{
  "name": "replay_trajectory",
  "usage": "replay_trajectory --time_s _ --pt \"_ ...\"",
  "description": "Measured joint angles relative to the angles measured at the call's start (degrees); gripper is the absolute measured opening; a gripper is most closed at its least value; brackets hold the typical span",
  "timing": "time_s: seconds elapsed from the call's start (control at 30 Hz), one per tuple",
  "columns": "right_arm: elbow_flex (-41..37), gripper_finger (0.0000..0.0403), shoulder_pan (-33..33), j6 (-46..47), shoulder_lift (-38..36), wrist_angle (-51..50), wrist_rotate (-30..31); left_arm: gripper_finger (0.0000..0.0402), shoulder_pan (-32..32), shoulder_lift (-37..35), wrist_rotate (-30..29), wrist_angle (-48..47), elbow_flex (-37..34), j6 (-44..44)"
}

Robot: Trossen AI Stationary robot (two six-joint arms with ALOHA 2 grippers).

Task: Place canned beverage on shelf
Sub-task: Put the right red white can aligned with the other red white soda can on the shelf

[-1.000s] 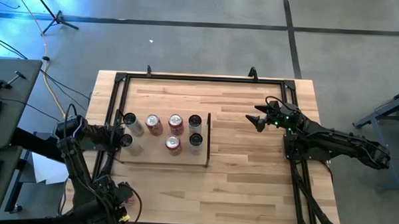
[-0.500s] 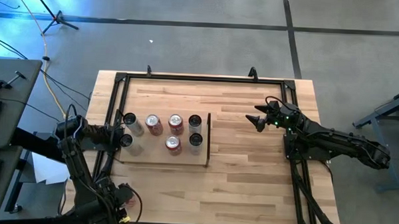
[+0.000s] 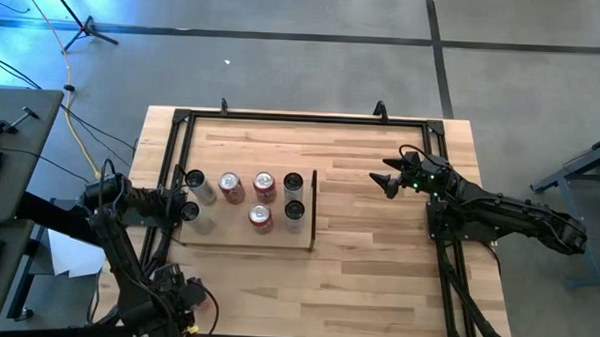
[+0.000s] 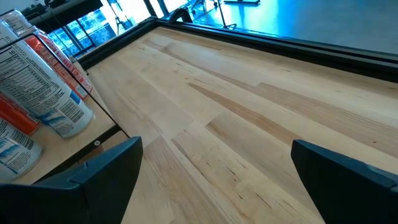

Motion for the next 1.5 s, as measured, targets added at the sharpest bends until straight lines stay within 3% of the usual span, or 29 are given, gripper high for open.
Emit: replay_trajectory --time_s 0.47,1.17,1.5 --pt "0.00 0.0399 0.02 0.00 0.02 -0.01 0.00 0.0262 3.78 -0.07 -2.09 -0.30 -0.17 4.49" --pt "0.00 0.0399 0.01 0.00 0.02 -0.02 0.00 0.0261 21.20 -0.04 -1.94 -6.66 -0.19 28.53" --pt "0.00 0.0399 0.00 0.00 0.02 0.00 0.00 0.0263 25.26 -0.38 -2.36 -3.60 -0.23 30.04"
